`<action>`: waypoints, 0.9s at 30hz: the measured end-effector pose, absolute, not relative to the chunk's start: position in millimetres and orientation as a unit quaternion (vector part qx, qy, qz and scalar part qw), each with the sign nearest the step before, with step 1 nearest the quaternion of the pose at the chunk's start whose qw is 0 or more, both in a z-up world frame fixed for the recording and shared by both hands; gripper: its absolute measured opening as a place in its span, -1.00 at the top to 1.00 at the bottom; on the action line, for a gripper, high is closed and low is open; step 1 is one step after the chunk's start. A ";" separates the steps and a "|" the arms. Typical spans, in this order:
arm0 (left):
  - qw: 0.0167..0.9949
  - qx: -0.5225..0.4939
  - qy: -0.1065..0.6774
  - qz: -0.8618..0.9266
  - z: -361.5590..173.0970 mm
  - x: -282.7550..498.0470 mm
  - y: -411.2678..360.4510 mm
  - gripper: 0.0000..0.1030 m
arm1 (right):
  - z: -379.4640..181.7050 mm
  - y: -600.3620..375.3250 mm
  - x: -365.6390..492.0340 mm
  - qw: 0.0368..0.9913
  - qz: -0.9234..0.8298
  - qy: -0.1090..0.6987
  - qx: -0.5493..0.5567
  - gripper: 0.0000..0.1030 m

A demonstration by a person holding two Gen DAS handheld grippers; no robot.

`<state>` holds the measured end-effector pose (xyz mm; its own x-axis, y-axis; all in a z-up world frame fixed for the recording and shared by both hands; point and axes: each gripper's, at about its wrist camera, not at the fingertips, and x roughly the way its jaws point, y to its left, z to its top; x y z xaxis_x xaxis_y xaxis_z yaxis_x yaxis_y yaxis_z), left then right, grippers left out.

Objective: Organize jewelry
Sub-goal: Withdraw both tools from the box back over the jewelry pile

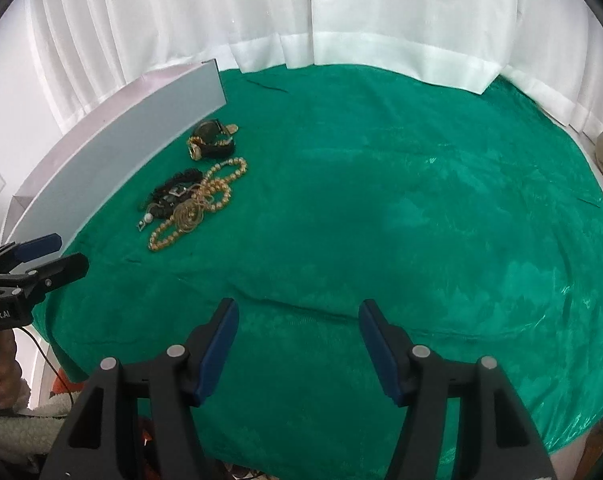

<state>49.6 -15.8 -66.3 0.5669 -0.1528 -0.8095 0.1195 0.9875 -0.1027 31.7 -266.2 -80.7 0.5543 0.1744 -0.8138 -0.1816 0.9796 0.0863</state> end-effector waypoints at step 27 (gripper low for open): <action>0.877 -0.069 0.475 -0.028 -80.7 62.6 32.0 -0.85 | -95.9 -266.5 32.9 0.876 0.105 0.471 0.010 -0.24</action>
<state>62.6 32.0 -80.7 0.5468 -0.1156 -0.8292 -0.0159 0.9888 -0.1483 32.9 -266.5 -95.9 0.5339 0.1927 -0.8233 -0.1744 0.9778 0.1159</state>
